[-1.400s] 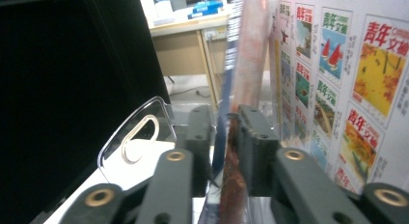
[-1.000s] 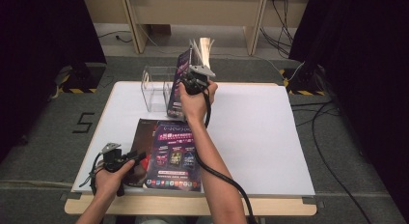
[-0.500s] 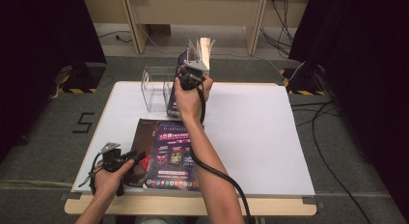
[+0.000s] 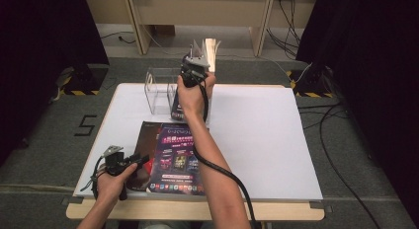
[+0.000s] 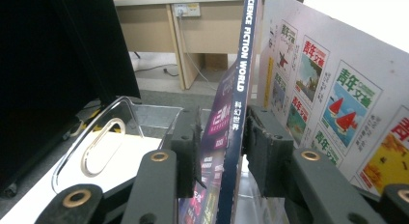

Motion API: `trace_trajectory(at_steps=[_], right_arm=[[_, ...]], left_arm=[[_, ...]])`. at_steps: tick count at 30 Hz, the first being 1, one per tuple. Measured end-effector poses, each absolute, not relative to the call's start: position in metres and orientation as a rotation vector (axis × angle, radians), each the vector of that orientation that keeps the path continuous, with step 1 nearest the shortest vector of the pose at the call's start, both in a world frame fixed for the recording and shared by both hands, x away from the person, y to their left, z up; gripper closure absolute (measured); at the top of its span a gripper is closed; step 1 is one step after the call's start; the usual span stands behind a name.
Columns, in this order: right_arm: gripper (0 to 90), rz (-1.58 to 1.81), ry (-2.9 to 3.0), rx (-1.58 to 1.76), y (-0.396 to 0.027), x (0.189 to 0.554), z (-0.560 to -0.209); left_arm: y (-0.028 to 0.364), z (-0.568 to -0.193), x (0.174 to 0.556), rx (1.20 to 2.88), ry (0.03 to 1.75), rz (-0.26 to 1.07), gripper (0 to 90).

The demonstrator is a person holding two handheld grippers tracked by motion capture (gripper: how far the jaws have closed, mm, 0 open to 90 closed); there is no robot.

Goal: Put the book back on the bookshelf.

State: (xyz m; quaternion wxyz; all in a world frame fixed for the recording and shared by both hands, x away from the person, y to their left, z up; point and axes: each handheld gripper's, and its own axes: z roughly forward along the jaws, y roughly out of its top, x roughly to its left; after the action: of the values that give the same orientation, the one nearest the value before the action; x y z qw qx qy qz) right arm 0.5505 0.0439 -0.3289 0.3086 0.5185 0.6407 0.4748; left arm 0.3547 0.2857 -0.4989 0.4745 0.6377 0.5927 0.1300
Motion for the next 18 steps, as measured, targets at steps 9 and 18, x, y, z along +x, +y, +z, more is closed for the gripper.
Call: trace_trajectory(at_steps=[9,18], right_arm=[[71.2,1.210,1.699,1.395,0.0462,0.5571,-0.3292],[81.8,1.192,1.701,1.425,0.0444,0.5581,-0.3276]], left_arm=[[0.2854,-0.4990,0.3547,1.564,1.446,0.315,50.3],[0.2853,-0.4994,0.3551,1.569,1.444,0.315,50.3]])
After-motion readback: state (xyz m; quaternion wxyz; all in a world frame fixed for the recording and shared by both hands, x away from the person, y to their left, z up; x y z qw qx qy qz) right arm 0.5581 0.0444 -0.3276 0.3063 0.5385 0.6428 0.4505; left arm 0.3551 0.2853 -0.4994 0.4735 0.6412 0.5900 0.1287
